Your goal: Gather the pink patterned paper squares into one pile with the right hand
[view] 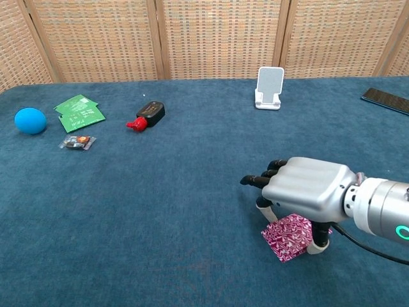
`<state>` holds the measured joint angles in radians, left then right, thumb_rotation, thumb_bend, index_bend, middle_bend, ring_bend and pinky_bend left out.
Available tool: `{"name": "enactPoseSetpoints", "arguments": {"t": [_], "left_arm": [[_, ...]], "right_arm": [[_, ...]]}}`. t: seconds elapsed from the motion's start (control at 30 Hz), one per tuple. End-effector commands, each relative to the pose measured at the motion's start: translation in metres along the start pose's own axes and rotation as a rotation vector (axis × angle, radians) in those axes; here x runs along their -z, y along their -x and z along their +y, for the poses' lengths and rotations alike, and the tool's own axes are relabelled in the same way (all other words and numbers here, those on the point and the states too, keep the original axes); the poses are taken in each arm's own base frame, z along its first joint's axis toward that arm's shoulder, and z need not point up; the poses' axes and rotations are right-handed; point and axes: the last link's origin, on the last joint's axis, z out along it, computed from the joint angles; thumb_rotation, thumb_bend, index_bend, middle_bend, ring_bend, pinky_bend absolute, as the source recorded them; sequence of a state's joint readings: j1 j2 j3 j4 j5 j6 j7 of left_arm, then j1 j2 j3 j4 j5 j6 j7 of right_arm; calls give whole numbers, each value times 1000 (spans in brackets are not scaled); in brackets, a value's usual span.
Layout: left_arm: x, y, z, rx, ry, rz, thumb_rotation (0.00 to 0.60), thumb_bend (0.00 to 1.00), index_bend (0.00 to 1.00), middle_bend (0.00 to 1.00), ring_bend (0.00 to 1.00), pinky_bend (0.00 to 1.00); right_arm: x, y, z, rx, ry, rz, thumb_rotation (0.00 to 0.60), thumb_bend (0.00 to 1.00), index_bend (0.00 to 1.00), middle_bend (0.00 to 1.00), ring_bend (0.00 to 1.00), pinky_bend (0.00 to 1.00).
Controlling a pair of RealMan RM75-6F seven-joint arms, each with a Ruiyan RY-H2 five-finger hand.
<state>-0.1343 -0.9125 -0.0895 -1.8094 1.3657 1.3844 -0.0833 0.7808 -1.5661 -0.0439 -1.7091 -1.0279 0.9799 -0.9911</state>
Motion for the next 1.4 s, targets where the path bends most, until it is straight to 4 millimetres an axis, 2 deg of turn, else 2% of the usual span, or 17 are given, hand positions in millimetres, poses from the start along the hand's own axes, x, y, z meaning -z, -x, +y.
{"name": "enactPoseSetpoints", "arguments": {"t": [0.03,0.47,0.73,1.0,1.1,1.2,1.27,1.4], "left_arm": [[0,0,0,0,0,0,600,0,0,0,0,0],[1,-1,-1,3,0,1,600,0,0,0,0,0],[0,-1,0,2,2,0,600,0,0,0,0,0],[0,-1,-1,3,2,2,600,0,0,0,0,0],[1,-1,-1,4,0,3,600,0,0,0,0,0],[0,-1,-2,6,-3,2,600,0,0,0,0,0],[0,-2,-2,7,-2,3,600,0,0,0,0,0],[1,-2,-2,7,0,4,600,0,0,0,0,0]], "right_arm": [[0,0,-2,-2,-2,-7,600,289,592,14,176,136],[0,1,-2,-8,4,-17,600,264,472,0,176,126],[0,-2,-3,-8,0,-10,600,201,384,0,176,126],[1,-4,-3,-11,0,-7,600,199,377,0,176,126],[3,-12,-1,-27,5,14,600,200,378,0,176,126],[7,-27,12,-35,36,59,600,200,378,0,176,126],[8,-35,30,-42,84,78,600,200,378,0,176,125],[13,-32,62,-62,171,54,600,198,376,0,176,124]]}}
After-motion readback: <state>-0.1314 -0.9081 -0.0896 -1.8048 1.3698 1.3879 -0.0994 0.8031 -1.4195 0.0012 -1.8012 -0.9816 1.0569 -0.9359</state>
